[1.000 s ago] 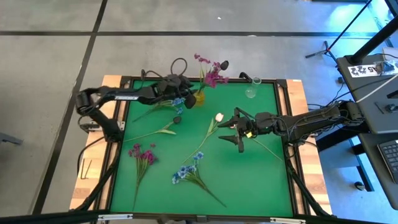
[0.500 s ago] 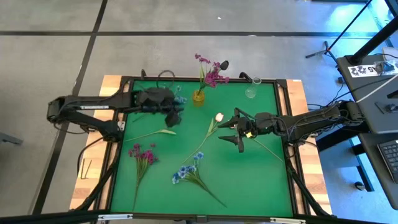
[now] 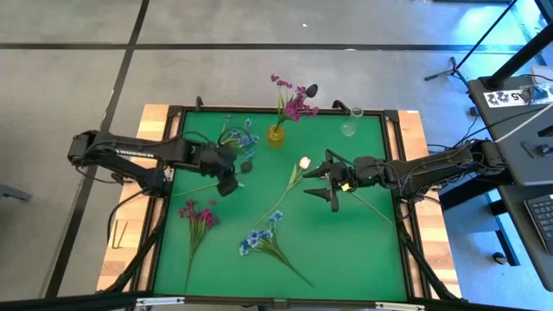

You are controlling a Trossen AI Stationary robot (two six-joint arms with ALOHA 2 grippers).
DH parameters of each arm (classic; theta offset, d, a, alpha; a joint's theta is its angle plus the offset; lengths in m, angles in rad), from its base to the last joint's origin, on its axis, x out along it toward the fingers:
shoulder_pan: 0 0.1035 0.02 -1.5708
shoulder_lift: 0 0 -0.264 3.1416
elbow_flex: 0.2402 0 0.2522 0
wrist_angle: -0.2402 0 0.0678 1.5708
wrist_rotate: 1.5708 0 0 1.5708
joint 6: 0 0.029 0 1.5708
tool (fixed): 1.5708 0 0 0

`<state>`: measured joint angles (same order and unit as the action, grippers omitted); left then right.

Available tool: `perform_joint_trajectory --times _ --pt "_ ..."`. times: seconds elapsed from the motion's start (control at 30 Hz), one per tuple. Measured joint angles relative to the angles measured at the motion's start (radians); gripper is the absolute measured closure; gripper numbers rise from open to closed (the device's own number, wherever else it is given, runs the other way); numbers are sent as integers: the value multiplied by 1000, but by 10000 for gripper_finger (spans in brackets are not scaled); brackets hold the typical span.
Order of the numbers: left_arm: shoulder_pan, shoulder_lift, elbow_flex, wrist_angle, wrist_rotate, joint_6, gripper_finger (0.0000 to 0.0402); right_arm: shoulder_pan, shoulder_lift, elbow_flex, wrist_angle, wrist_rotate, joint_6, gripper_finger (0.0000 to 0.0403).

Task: Sort flowers into vase by color
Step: Put the black flower into the yellow vase

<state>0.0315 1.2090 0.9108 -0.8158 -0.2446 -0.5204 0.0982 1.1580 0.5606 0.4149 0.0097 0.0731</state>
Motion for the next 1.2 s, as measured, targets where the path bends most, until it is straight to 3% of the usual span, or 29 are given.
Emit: perform_joint_trajectory --times 0.13,0.5,0.73,1.2 --pt "0 35 0 -127 -9 -52 247 0 0 0 0 0 0 173" --pt "48 141 -13 -140 38 -6 247 0 0 0 -7 -1 1 173" --pt "119 197 -93 -106 145 33 247 0 0 0 -17 -1 1 173" --pt "121 206 -210 36 185 52 247 0 0 0 -23 -1 3 173"
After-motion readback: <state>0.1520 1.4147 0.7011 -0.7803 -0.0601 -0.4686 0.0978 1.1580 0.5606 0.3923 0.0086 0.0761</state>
